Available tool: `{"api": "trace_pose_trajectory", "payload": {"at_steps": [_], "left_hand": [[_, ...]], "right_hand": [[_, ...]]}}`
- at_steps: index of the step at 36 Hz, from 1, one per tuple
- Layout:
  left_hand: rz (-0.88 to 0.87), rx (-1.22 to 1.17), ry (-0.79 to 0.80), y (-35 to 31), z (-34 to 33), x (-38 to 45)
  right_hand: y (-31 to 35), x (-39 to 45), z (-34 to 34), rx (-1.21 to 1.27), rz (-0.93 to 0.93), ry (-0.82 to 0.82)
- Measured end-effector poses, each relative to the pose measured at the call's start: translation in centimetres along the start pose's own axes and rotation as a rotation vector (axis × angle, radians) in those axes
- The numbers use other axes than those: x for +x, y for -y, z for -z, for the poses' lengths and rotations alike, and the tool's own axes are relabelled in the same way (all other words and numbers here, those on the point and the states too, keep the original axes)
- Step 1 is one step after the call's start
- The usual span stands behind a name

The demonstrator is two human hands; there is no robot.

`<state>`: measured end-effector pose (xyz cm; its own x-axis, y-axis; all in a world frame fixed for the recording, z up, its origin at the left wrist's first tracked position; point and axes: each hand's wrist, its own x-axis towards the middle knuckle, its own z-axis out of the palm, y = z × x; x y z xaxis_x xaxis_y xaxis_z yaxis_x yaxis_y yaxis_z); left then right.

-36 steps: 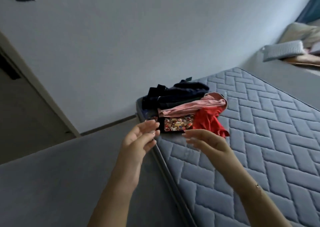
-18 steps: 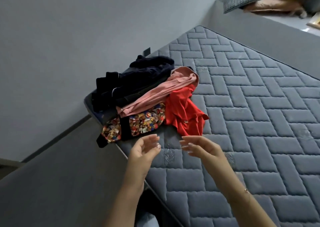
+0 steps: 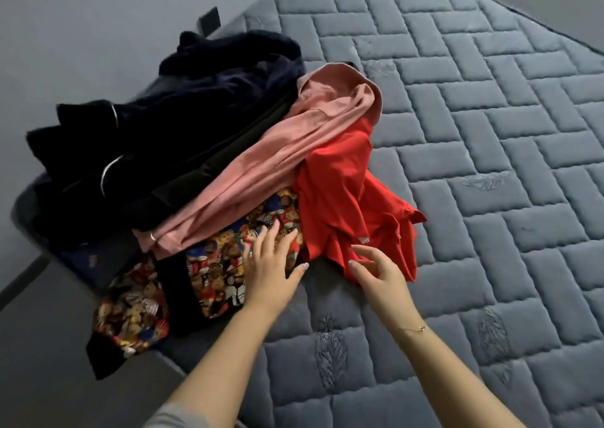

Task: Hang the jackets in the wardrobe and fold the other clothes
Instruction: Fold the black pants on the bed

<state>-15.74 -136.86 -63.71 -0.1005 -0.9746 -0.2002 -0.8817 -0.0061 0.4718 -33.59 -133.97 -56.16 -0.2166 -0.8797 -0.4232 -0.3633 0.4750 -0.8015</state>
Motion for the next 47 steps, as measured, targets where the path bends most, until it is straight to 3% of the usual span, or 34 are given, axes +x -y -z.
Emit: {"api": "trace_pose_trajectory", "payload": {"at_steps": [3,5,10,14,16,20,30,36,42,47], "left_hand": [[0.043,0.154,0.251,3.5,-6.3,1.0],[0.049,0.205,0.329,5.2,-9.6,0.7],[-0.025,0.231,0.153,6.0,-12.1,0.4],[0.005,0.3,0.205,6.8,-12.9,0.6],[0.03,0.307,0.241,6.9,-12.9,0.7],[0.028,0.284,0.301,7.0,-12.4,1.0],[0.115,0.203,0.317,4.4,-10.9,0.6],[0.093,0.259,-0.073,2.0,-8.4,1.6],[0.147,0.114,-0.087,-1.2,-7.3,1.9],[0.08,-0.247,0.016,-7.8,-8.1,-1.1]], "right_hand": [[-3.7,2.4,-1.0,-0.161,0.062,-0.036],[-5.6,4.0,-1.5,-0.266,0.122,-0.052],[-7.9,10.0,-3.0,-0.399,0.176,-0.141],[-8.6,13.7,-4.9,-0.496,0.167,-0.216],[-8.6,14.4,-5.6,-0.345,0.158,-0.296],[-7.8,12.0,-4.8,0.182,0.063,-0.399],[-13.3,0.9,3.8,0.969,-0.329,-0.53],[-17.5,-3.8,10.2,1.198,-0.491,-0.579],[-20.1,-5.6,14.8,1.243,-0.423,-0.599],[-20.6,-6.4,15.0,0.963,-0.407,-0.555]]}}
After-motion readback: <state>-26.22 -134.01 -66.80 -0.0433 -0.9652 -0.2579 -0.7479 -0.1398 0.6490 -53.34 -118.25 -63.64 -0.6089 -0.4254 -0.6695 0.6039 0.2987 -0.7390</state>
